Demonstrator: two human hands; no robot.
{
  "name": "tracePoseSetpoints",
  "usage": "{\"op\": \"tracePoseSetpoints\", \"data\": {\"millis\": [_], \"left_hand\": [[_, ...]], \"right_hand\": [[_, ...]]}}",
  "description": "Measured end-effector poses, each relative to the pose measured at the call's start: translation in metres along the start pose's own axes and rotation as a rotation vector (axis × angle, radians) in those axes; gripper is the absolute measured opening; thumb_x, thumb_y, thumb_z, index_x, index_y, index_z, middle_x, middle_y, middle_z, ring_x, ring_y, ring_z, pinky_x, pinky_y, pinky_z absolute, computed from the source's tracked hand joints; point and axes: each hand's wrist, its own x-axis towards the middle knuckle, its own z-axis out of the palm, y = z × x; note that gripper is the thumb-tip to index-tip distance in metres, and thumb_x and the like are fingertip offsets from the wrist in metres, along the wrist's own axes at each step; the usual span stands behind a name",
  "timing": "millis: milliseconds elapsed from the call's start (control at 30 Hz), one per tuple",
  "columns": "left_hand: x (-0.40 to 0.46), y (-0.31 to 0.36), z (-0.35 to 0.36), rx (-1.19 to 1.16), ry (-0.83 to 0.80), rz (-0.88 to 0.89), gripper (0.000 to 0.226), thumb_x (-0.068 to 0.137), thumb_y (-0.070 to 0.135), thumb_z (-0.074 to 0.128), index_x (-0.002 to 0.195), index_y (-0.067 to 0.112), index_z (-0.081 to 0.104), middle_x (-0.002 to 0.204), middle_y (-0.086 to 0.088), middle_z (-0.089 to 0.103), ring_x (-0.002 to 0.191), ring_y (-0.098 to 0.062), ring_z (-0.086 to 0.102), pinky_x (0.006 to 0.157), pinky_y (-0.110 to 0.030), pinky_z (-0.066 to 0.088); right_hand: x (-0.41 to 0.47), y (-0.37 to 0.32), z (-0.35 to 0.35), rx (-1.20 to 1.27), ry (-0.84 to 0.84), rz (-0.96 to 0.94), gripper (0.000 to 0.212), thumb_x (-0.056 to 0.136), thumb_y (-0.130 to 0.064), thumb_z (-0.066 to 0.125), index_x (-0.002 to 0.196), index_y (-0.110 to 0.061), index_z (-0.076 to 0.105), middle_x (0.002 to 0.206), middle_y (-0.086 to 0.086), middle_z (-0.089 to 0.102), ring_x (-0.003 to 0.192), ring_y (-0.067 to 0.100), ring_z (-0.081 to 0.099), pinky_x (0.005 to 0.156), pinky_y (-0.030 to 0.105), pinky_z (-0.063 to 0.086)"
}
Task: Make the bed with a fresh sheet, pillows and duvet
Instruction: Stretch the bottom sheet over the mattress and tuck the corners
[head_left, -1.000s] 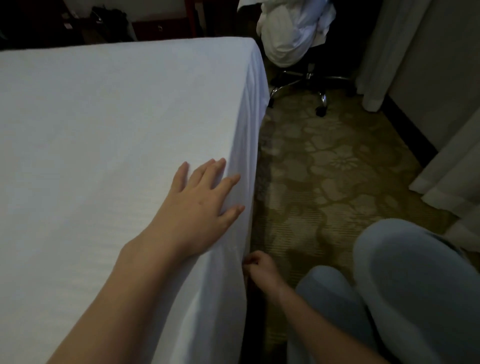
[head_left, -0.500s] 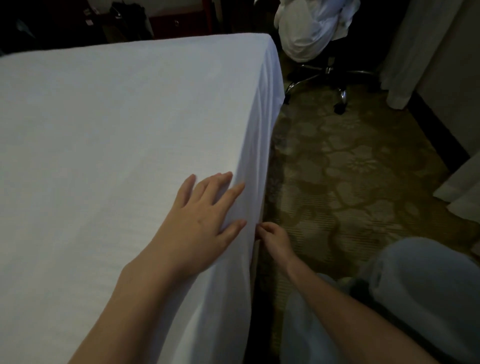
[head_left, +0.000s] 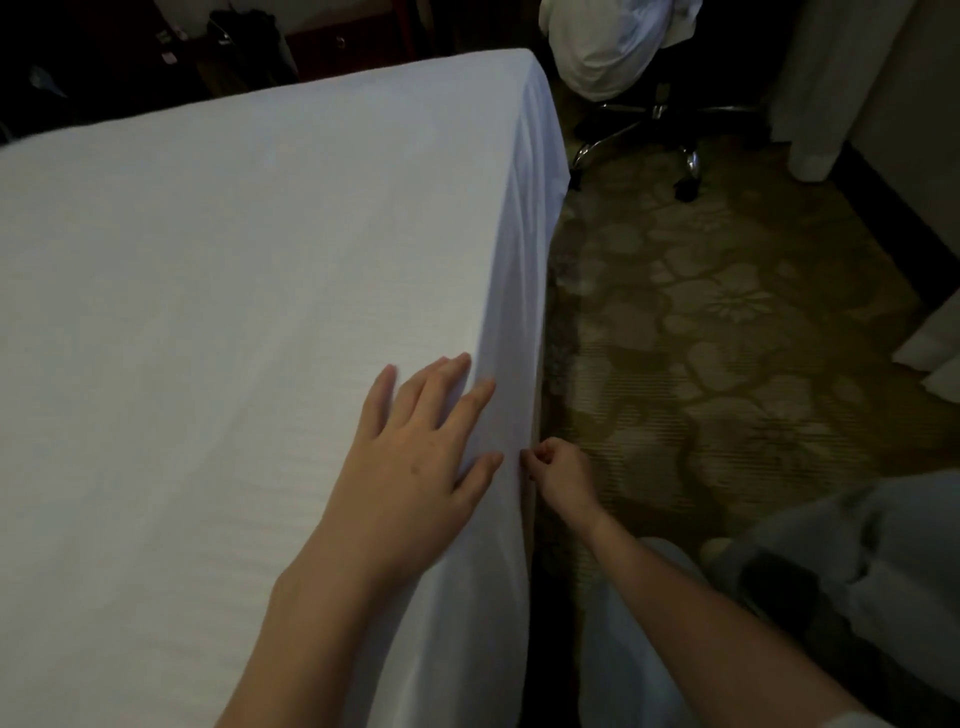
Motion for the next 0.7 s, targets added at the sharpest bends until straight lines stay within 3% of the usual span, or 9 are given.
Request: {"op": "tracePoseSetpoints", "data": {"millis": [167,267,367,467,600,700], "left_hand": [[0.0,-0.001,0.0,-0.001,0.024,0.013,0.058,0.088,0.046,0.037,0.135,0.015,0.053,0.14,-0.009,0.05,0.131,-0.023,0.043,0.107,-0.047,0.02],[0.0,-0.001,0.0,0.007,0.033,0.016,0.058,0.088,0.046,0.037,0.134,0.015,0.054,0.14,-0.009,0.05,0.13,-0.024,0.046,0.106,-0.047,0.021],[0.001,-0.002,0.0,0.013,0.019,0.012,0.058,0.088,0.046,0.037,0.135,0.016,0.053,0.14,-0.009,0.05,0.131,-0.024,0.044,0.106,-0.048,0.021],[0.002,-0.002,0.0,0.018,0.007,0.01,0.058,0.088,0.047,0.037,0.135,0.017,0.053,0.14,-0.009,0.049,0.131,-0.023,0.044,0.106,-0.048,0.022],[0.002,-0.002,0.0,0.027,-0.017,0.012,0.059,0.087,0.047,0.036,0.136,0.017,0.053,0.142,-0.009,0.048,0.132,-0.025,0.046,0.104,-0.048,0.021],[0.003,-0.003,0.001,0.042,-0.016,0.024,0.06,0.087,0.047,0.036,0.136,0.016,0.052,0.145,-0.009,0.046,0.133,-0.025,0.045,0.104,-0.048,0.021]], "right_hand": [[-0.004,0.006,0.012,0.22,-0.03,0.083,0.023,0.085,-0.012,0.07,0.074,-0.022,0.053,0.091,0.01,0.065,0.09,0.027,0.064,0.079,0.038,0.054],[-0.009,0.007,0.007,0.434,-0.042,0.077,0.004,0.089,-0.009,0.065,0.087,-0.012,0.062,0.093,0.01,0.067,0.089,0.024,0.064,0.076,0.031,0.053],[-0.005,0.003,-0.004,0.53,-0.115,0.06,0.017,0.093,-0.015,0.06,0.108,-0.009,0.067,0.101,0.005,0.069,0.093,0.017,0.066,0.079,0.025,0.054],[0.0,0.0,-0.01,0.514,-0.145,0.098,0.018,0.094,-0.017,0.059,0.107,-0.009,0.069,0.094,0.002,0.07,0.086,0.014,0.065,0.072,0.021,0.052],[0.001,0.004,-0.012,0.634,-0.211,0.188,0.017,0.09,-0.021,0.065,0.1,-0.01,0.072,0.097,0.007,0.073,0.095,0.024,0.067,0.093,0.04,0.051],[-0.001,0.0,-0.015,0.706,-0.244,0.205,0.014,0.093,-0.015,0.06,0.094,-0.008,0.072,0.089,0.009,0.072,0.08,0.02,0.064,0.077,0.034,0.05]]}}
